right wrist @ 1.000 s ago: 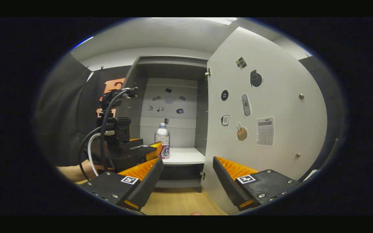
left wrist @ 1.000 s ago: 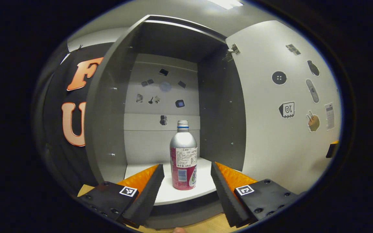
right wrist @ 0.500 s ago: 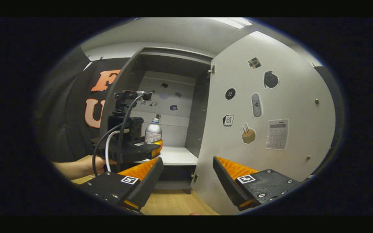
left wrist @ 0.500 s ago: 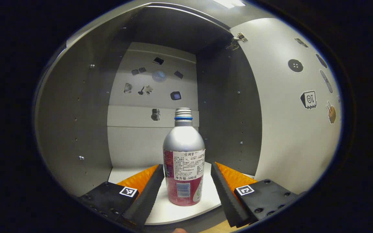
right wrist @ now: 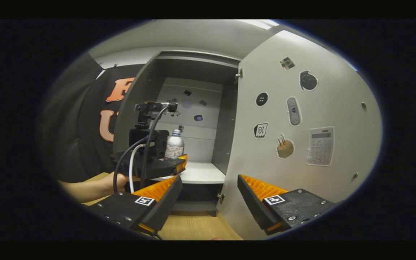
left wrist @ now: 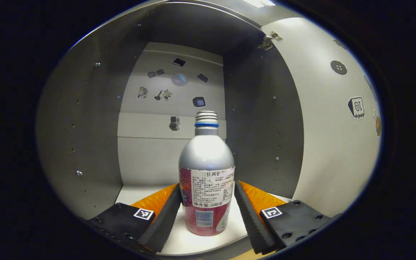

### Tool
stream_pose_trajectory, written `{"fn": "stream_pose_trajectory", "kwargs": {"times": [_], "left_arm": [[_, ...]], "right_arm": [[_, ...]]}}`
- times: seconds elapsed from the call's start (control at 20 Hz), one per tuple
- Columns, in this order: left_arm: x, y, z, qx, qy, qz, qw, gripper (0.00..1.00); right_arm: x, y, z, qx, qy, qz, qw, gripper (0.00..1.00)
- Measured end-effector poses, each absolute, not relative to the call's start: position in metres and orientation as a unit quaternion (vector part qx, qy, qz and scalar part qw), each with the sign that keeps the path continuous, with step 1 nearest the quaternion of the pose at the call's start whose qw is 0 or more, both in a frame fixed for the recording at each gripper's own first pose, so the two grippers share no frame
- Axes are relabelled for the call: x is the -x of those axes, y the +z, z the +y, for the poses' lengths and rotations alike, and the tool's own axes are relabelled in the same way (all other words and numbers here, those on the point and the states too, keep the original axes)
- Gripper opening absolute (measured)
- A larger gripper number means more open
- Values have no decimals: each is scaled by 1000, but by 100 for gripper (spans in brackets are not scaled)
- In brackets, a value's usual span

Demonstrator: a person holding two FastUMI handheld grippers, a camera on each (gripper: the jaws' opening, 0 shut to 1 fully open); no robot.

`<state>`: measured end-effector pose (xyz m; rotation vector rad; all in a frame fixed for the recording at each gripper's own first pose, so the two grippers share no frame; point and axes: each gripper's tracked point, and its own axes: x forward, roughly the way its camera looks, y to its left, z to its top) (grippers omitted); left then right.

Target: Open the cabinet door with the right hand, grasp the bottle in the cabinet with the left hand and place it on the coaster, then close the cabinet door with the right hand.

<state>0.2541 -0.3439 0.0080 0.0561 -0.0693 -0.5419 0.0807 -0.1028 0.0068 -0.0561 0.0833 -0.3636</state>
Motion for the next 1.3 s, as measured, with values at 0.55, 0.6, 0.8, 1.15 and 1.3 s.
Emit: {"fn": "stream_pose_trajectory", "kwargs": {"times": [0.55,0.6,0.8,1.15,1.3], "left_arm": [[-224,19,-329,-16,-243,-58,968,83],[-215,23,-324,-10,-243,-64,968,82],[-176,26,-300,8,-229,-75,970,83],[-101,-3,-237,-14,-159,-63,985,83],[-69,-21,-213,-41,-138,-64,988,82]], "right_arm": [[-62,4,-107,28,-164,45,985,94],[-59,4,-109,36,-163,46,985,97],[-55,7,-99,40,-129,34,990,94],[-51,9,-73,24,-44,11,999,94],[-55,7,-68,15,-24,7,1000,95]]}}
